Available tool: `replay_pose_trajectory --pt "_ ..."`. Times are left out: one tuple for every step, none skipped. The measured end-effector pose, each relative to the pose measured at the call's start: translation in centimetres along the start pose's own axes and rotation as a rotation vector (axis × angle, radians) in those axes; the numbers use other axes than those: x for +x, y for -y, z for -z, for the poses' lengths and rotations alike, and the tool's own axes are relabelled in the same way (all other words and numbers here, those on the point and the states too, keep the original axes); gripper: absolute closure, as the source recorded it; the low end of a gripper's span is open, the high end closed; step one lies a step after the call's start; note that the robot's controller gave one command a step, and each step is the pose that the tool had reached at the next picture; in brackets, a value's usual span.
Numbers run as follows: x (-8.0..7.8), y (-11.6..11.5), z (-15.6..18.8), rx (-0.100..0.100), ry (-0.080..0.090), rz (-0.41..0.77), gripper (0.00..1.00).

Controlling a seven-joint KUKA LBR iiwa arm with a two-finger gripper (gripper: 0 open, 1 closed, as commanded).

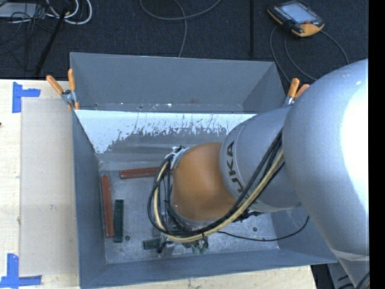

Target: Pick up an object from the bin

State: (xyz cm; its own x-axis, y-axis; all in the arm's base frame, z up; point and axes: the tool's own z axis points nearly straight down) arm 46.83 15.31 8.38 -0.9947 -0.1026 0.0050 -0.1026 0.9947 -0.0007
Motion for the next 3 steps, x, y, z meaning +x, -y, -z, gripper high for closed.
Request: replay_pose_trajectory --pt "0.0 0.0 5.3 -0.001 0.003 -0.002 1.0" --pt "-0.1 0.0 5.0 -0.002 0.006 -0.002 1.0" --pt "-0.1 0.0 4.0 -0.001 0.004 -0.002 1.0"
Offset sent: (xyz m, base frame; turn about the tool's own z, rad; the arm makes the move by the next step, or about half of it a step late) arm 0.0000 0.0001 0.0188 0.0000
